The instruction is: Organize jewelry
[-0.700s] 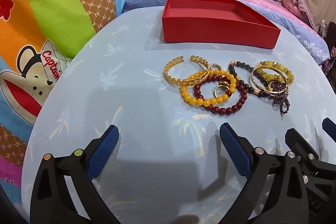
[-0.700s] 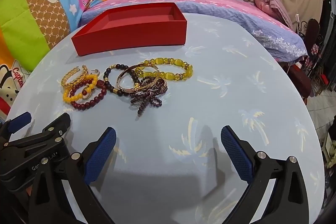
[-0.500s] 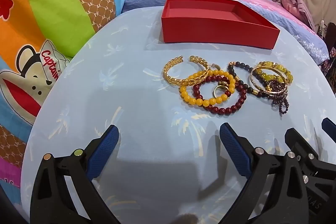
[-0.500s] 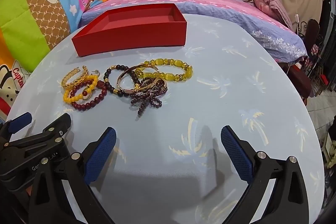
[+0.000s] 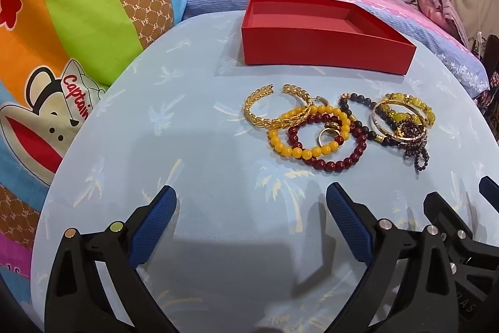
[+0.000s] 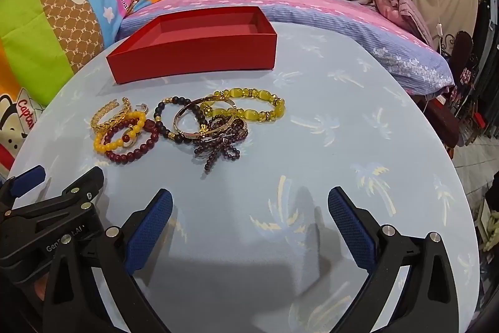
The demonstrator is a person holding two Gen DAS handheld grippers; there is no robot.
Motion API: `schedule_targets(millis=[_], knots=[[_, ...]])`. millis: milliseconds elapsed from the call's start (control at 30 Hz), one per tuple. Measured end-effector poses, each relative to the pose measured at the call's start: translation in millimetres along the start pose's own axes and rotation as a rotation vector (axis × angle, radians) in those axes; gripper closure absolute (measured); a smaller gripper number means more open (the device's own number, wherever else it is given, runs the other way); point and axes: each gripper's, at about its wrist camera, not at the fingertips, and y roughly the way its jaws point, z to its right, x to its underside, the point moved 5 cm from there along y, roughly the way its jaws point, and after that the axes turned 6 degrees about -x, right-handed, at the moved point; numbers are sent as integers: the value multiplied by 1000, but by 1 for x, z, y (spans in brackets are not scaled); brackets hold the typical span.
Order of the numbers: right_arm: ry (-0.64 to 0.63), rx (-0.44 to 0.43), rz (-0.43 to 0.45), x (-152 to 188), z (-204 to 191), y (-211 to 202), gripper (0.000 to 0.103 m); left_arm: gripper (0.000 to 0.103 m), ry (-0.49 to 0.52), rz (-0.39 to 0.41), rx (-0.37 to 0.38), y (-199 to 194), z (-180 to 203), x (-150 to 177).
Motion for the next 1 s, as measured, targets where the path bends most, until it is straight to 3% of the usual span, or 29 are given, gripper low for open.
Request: schedule_targets(millis=[1000], knots=[[-3, 3, 0, 1, 0, 1, 7, 11, -4, -9, 5, 4, 1, 4]])
